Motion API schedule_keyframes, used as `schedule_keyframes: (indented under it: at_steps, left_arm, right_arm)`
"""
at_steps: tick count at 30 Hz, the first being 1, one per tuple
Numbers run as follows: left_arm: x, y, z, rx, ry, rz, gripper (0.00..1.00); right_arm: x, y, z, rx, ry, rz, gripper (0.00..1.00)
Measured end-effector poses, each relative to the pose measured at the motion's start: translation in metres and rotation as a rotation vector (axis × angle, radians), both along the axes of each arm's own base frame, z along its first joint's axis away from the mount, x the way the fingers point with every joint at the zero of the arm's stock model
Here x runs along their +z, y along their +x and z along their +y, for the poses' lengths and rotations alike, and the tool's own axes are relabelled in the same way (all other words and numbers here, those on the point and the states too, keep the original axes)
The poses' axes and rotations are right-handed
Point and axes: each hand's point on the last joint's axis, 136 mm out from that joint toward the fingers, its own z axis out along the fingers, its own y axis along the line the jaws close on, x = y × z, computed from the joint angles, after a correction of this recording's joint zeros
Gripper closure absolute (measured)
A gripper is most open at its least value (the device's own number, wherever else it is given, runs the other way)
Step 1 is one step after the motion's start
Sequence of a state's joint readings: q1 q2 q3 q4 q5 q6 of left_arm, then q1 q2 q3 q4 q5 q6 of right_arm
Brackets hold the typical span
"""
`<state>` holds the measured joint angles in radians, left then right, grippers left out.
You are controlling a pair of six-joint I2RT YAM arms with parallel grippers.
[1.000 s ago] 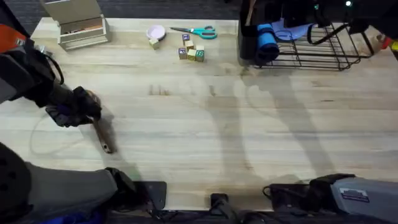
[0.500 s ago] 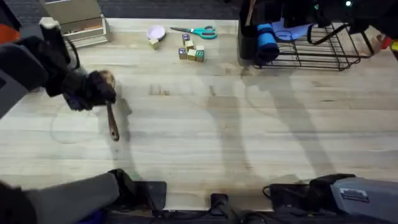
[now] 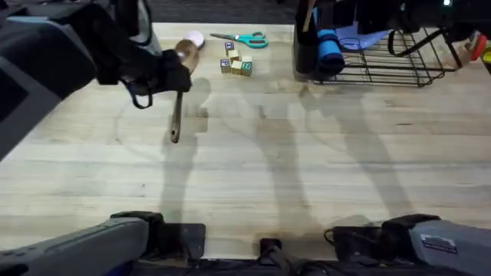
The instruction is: Pick up the spoon on the table one by one and put them onto the rack
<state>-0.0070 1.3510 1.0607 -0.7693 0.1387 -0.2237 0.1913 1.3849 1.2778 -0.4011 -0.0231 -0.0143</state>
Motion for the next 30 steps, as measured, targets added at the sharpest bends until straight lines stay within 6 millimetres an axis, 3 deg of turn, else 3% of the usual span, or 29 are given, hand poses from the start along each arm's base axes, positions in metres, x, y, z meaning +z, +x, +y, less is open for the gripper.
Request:
schedule_keyframes:
  at_steps: [13,23,30]
  left_arm:
    - [0.048,0.042,-0.086,-0.233,-0.088,-0.280,0.958]
    - [0.053,0.070,-0.141,-0.340,-0.135,-0.263,0.958]
    - [0.081,0.110,-0.182,-0.396,-0.159,-0.342,0.958]
  right_arm:
    - [-0.025,-0.027,-0.005,-0.004,-0.023,0.148,0.004]
    - [-0.007,-0.075,-0.001,0.032,-0.031,0.176,0.005]
    - [0.009,-0.102,0.007,0.075,-0.029,0.151,0.004]
